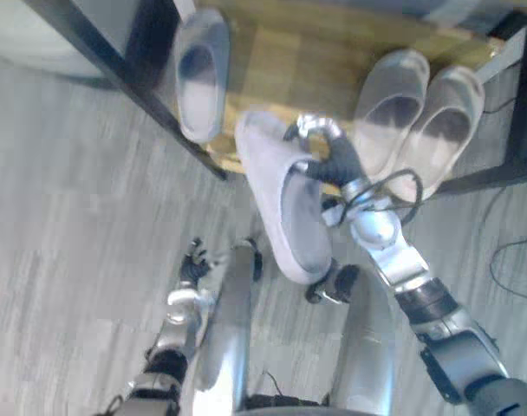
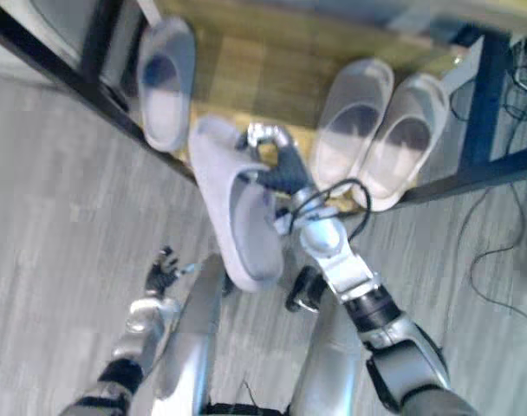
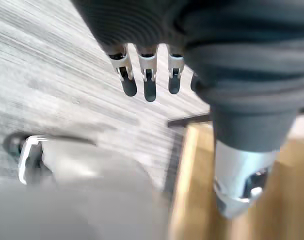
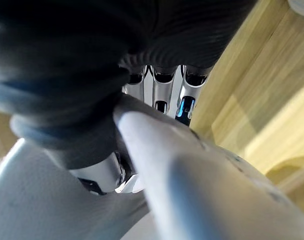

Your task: Organize the slippers on the shoe rack

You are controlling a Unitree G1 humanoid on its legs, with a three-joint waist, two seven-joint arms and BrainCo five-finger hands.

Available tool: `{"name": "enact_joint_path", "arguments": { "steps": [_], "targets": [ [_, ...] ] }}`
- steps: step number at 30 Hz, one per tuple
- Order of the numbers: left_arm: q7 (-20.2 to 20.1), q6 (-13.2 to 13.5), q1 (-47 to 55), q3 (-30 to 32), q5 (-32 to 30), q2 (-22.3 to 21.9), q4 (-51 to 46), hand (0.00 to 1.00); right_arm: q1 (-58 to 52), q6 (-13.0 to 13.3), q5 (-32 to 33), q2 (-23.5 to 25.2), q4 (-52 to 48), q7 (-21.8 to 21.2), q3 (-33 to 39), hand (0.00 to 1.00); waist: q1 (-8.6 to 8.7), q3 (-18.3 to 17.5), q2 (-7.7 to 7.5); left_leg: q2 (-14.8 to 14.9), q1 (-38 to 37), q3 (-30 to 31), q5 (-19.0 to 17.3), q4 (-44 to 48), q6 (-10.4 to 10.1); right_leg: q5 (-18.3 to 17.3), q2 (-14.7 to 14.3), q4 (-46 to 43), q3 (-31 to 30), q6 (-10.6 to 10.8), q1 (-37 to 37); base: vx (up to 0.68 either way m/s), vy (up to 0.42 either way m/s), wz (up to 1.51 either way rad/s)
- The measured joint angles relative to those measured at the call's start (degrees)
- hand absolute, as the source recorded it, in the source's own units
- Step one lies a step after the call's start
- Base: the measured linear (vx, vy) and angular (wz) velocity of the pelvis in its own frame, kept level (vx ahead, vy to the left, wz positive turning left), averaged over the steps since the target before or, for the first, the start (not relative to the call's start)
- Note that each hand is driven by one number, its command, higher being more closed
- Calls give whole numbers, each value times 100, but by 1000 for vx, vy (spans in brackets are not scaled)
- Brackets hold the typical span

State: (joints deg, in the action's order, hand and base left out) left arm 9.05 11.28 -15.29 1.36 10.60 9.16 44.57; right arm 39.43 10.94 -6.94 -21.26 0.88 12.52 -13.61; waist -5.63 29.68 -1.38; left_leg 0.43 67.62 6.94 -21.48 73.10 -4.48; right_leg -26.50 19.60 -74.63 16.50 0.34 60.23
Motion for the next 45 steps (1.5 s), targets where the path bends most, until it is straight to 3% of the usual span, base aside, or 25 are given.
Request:
{"name": "enact_joint_path", "arguments": {
  "steps": [9, 16, 24, 25, 34, 40, 45],
  "targets": [
    [205, -84, 59, -14, 12, -96, -159, 0, 1694, -513, -449, 310, 1313, 846, 296, 100, -216, 11, -16, 91, 788, -84, -166, 646, -24, -288, 85, -795, -199, -97, 875, -32, -10, 0],
    [309, -58, 58, -69, 76, -182, -251, 0, 2648, -814, -532, 389, 2384, 1228, 661, 100, -342, -3, 1, 101, 1120, -60, -146, 858, -96, -410, 137, -1099, -198, -221, 1194, -12, -11, 3],
    [373, -86, 88, -164, 71, -216, -215, 0, 3255, -871, -655, 397, 3283, 1461, 661, 100, -403, -252, 102, 105, 1352, -3, -136, 910, -160, -554, 235, -1278, -97, -296, 1348, -9, -11, 9],
    [392, -87, 95, -182, 71, -215, -212, 0, 3263, -868, -656, 396, 3320, 1471, 660, 0, -410, -279, 100, 105, 1370, -5, -132, 910, -166, -561, 243, -1293, -97, -295, 1365, 2, -20, 13],
    [476, -81, 96, -349, 72, -249, -217, 0, 3635, -935, -640, 400, 3831, 1647, 658, 0, -480, -374, 158, 15, 1435, 70, -56, 884, -304, -677, 347, -1418, 0, -390, 1392, 6, -8, 9],
    [519, -96, 49, -344, 73, -298, -212, 0, 3634, -960, 132, 710, 3886, 1681, 727, 0, -560, -375, 158, 0, 1421, 147, 22, 759, -397, -715, 353, -1394, 92, -396, 1364, -6, -10, 6],
    [583, -102, 32, -318, 77, -308, -180, 0, 3522, -951, 338, 815, 3884, 1680, 921, 0, -560, -375, 158, 5, 1334, 177, 49, 677, -426, -720, 345, -1325, 143, -402, 1263, 0, 0, 0]
  ]
}}
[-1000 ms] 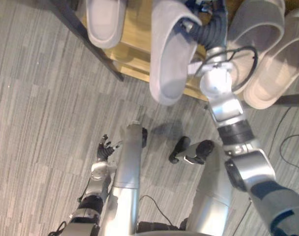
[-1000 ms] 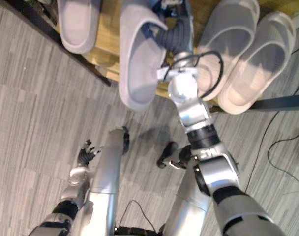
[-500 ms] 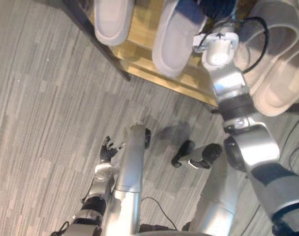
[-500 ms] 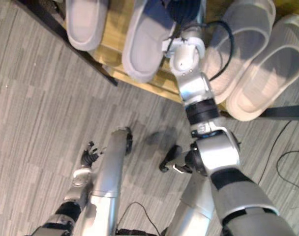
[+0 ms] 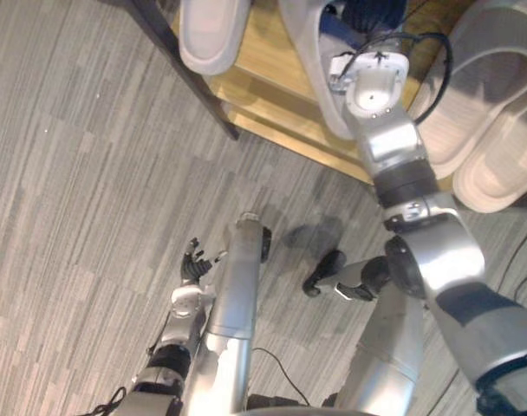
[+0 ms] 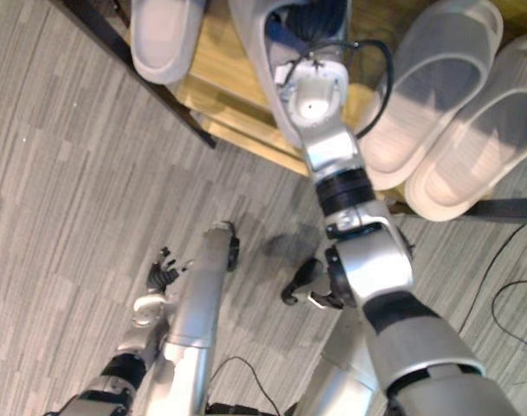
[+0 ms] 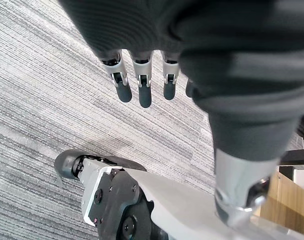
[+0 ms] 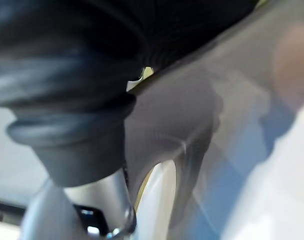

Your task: Organize the slippers on the shoe rack

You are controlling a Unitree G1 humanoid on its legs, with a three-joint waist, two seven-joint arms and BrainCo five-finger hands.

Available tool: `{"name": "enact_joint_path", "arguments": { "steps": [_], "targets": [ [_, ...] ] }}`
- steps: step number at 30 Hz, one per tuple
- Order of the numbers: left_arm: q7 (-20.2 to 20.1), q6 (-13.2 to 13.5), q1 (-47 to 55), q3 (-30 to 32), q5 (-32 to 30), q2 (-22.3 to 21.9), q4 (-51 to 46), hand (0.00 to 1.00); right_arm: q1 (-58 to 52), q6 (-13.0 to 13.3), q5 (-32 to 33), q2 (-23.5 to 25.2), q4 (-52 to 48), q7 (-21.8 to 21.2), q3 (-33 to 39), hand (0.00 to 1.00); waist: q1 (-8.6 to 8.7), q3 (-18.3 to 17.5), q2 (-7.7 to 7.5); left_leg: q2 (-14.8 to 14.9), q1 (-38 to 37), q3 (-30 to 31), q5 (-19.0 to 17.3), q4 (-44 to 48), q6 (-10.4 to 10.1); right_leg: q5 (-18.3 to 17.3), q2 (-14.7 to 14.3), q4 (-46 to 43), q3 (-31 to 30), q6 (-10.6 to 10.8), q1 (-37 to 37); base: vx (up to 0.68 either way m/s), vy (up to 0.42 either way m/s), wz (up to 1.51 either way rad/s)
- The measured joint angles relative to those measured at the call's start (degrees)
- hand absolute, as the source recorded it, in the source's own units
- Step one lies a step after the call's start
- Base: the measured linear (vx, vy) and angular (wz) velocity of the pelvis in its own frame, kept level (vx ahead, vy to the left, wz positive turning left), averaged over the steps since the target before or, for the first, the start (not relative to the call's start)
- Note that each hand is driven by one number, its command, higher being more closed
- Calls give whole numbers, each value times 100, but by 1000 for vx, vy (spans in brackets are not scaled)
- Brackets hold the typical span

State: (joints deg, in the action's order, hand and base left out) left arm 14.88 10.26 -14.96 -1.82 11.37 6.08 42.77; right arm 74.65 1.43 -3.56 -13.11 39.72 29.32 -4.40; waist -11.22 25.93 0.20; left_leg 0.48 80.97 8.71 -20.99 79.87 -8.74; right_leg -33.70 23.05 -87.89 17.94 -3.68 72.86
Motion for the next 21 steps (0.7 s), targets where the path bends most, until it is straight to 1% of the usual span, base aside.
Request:
{"name": "enact_joint_path", "arguments": {
  "steps": [2, 6, 9, 13, 17, 19, 21],
  "targets": [
    [3, -11, -4, 22, 3, -4, 21, 0, -121, 0, 140, 22, 0, -22, 33, 0, -1, 0, 0, 0, -91, 6, 7, -77, -5, 0, -3, 70, 25, 1, -100, 1, 13, 5],
    [1, -69, 19, 32, 5, -12, 106, 0, -370, 1, 148, 221, -2, -76, 156, 0, -2, -250, -1, 9, -126, -10, 33, -193, -9, 24, -17, 190, 50, -41, -135, 0, 3, 1],
    [-2, -68, 11, 68, 6, -20, 105, 0, -561, 2, 148, 233, -90, -79, 196, 0, 9, -258, -2, 21, -319, -32, 32, -283, -8, 38, -22, 294, 71, -64, -344, 10, 12, 1],
    [-4, -79, 46, 97, 10, -15, 117, 0, -856, 8, 147, 328, -406, -72, 207, 0, 12, -331, -12, 86, -502, -69, 25, -417, 5, 28, -98, 467, 79, 9, -508, 2, 29, -6],
    [-20, -102, 46, 148, 14, -22, 128, 0, -1089, 47, 238, 426, -767, -76, 220, 0, 48, -363, -10, 107, -603, -86, 30, -502, -4, 78, -115, 531, 86, -62, -577, 1, 6, -1],
    [-35, -103, 46, 189, 19, -30, 126, 0, -1220, 59, 318, 439, -819, -87, 241, 0, 67, -363, -10, 122, -695, -90, 30, -562, -4, 79, -129, 599, 104, -61, -675, 5, 16, -2],
    [-37, -101, 58, 218, 112, -24, 126, 0, -1444, 85, 368, 558, -1068, -100, 268, 0, 72, -384, -25, 188, -747, -92, 29, -623, -3, 92, -205, 696, 116, -8, -722, -2, 33, -12]
  ]
}}
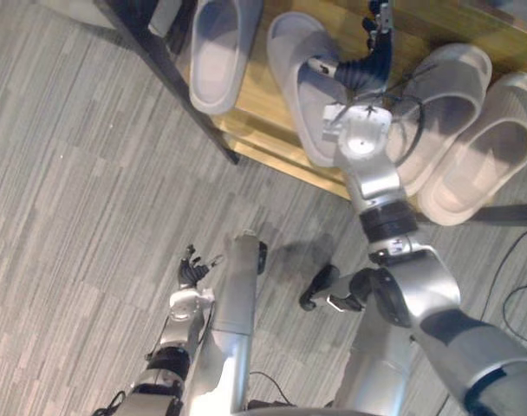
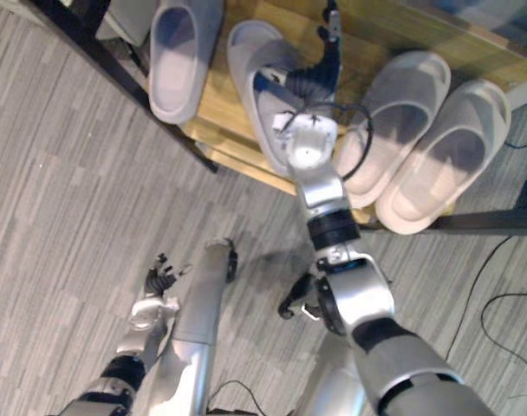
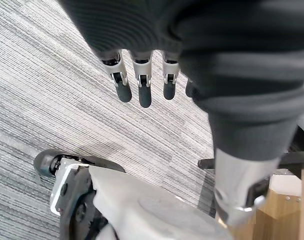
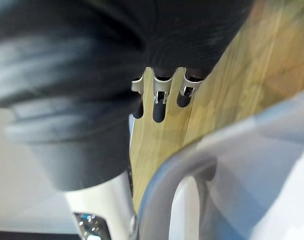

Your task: Organize the slippers on the shoe rack

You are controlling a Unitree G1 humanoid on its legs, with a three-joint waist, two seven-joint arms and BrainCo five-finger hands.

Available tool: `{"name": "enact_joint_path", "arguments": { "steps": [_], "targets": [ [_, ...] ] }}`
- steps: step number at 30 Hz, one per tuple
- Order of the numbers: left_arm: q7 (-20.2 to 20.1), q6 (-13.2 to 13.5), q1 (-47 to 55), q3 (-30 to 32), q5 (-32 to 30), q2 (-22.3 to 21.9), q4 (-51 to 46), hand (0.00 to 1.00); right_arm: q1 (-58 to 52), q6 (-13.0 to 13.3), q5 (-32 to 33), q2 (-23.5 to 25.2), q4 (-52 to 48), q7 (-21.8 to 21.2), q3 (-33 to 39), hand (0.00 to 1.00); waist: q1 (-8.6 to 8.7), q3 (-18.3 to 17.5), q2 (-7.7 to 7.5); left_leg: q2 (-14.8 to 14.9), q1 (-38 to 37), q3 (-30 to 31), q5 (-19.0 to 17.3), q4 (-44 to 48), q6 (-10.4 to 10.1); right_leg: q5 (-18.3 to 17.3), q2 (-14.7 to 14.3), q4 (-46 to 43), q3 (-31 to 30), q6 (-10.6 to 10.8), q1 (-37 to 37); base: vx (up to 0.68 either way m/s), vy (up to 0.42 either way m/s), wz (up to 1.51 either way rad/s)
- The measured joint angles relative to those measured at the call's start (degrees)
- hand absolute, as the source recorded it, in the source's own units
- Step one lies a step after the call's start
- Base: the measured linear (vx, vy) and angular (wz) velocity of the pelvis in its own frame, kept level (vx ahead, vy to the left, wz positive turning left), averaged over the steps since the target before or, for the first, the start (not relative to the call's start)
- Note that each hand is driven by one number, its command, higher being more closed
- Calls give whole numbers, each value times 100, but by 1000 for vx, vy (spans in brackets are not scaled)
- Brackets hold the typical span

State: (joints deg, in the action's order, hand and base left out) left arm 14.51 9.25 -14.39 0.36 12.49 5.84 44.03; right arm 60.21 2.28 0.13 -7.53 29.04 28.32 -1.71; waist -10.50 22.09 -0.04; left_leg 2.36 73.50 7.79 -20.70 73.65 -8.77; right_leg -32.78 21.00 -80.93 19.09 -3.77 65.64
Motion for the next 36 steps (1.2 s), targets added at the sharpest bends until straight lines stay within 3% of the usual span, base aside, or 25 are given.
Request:
{"name": "enact_joint_path", "arguments": {
  "steps": [20, 28, 36],
  "targets": [
    [-5, -126, -7, 422, 51, 3, -1, 0, -1710, 126, 132, 1050, -725, -346, -84, 0, 179, -89, -157, 207, -471, -107, 24, -464, 5, 164, -224, 540, 24, 50, -385, -4, 18, -4],
    [15, -223, -70, 483, 0, -4, 32, 0, -2009, 198, 765, 1389, -774, -554, -329, 0, 203, -109, -199, 200, -657, -102, 37, -595, 0, 169, -228, 668, 71, 66, -590, 0, 0, 0],
    [64, -238, -145, 547, -9, -60, 43, 0, -1926, 380, 1612, 1398, -748, -622, -553, 0, 200, -110, -202, 174, -666, -70, 59, -681, -22, 192, -213, 718, 131, 22, -624, 9, 4, 3]
  ]
}}
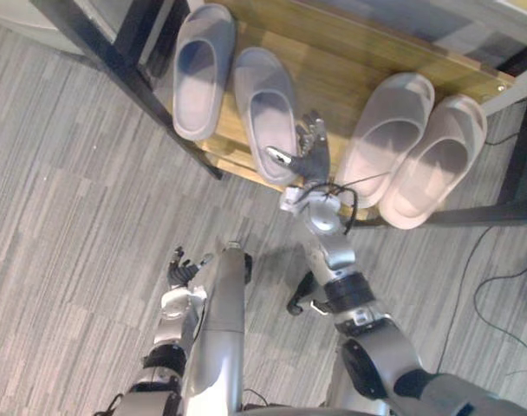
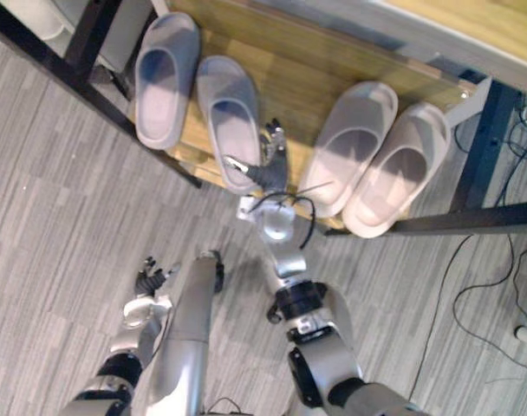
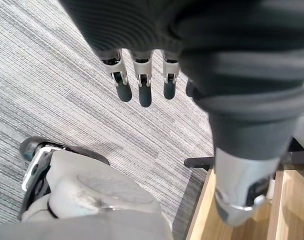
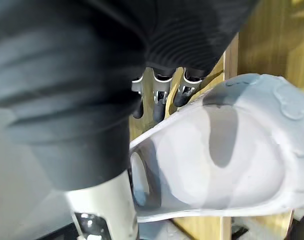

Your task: Organize the slippers on the shoe rack

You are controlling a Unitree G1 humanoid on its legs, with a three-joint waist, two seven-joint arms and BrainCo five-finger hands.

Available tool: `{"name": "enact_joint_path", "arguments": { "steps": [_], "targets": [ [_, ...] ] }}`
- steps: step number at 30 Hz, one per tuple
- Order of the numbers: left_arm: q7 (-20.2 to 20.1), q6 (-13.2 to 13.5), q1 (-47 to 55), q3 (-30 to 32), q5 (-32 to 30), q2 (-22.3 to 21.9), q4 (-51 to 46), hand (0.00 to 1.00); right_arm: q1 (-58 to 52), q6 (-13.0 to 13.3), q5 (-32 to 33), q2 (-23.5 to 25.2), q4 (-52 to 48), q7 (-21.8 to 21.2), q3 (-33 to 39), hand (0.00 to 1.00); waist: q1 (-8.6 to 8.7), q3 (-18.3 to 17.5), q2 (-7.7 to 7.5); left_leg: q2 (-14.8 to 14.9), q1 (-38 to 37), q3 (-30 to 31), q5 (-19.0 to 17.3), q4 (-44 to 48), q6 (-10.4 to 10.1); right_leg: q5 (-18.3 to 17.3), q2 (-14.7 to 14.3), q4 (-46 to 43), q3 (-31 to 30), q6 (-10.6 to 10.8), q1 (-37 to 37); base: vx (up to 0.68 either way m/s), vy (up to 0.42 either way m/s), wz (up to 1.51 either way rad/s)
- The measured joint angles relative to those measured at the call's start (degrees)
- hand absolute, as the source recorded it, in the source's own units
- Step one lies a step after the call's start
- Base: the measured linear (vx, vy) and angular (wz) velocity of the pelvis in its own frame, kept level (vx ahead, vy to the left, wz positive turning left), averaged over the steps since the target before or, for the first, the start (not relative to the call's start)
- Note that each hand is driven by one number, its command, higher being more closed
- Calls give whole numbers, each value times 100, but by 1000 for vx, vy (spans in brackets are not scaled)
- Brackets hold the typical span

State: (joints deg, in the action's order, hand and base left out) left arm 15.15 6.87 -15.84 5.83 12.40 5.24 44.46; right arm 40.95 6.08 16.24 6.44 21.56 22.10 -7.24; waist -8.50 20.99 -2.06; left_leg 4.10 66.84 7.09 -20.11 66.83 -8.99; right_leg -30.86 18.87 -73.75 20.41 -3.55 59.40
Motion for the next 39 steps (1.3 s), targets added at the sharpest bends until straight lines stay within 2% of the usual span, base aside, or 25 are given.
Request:
{"name": "enact_joint_path", "arguments": {
  "steps": [7, 13, 20, 28, 31, 35, 39],
  "targets": [
    [83, 16, -114, -2, 1, -106, -33, 0, 537, 68, 534, -15, 472, 4, 24, 0, -16, 0, 0, -102, 0, 73, 80, -81, -31, -44, 67, 0, 72, 74, -49, -11, 6, 8],
    [83, 34, -144, -3, 10, -223, -45, 0, 1189, 133, 970, -32, 931, 47, 52, 0, -113, 0, 1, -192, 25, 128, 164, -169, -56, -31, 145, -7, 139, 38, -53, -9, 3, 11],
    [83, 47, -146, -5, 12, -228, -37, 0, 1688, 287, 1366, 0, 1297, 111, 282, 0, -121, 0, 3, -193, 28, 132, 167, -166, -55, -31, 147, -19, 140, 34, -52, 0, 0, 0],
    [83, 124, -157, -5, 22, -272, -28, 0, 1787, 279, 1360, -47, 1444, 109, 480, 0, -138, -1, 9, -210, 22, 135, 167, -135, -55, -72, 186, -95, 140, 17, -53, -2, 6, 2],
    [69, 121, -153, -5, 57, -284, -30, 0, 1777, 213, 1286, -248, 1442, 93, 480, 0, -131, -2, 23, -192, -22, 138, 168, -94, -53, -67, 168, -96, 141, 8, -106, 0, 21, -2],
    [14, 118, -119, -13, 104, -395, -12, 0, 1416, 87, 975, -658, 1155, 37, 478, 0, -65, -1, 27, -172, -302, 97, 147, -95, -17, -71, 157, -48, 125, 23, -403, -7, 38, -3],
    [-133, 119, 109, -14, 111, -390, 1, 0, 695, -10, 347, -828, 608, -113, 402, 0, 38, 3, 39, -88, -803, 12, 129, -321, 43, -50, 86, 201, 114, 82, -847, -8, 20, -9]
  ]
}}
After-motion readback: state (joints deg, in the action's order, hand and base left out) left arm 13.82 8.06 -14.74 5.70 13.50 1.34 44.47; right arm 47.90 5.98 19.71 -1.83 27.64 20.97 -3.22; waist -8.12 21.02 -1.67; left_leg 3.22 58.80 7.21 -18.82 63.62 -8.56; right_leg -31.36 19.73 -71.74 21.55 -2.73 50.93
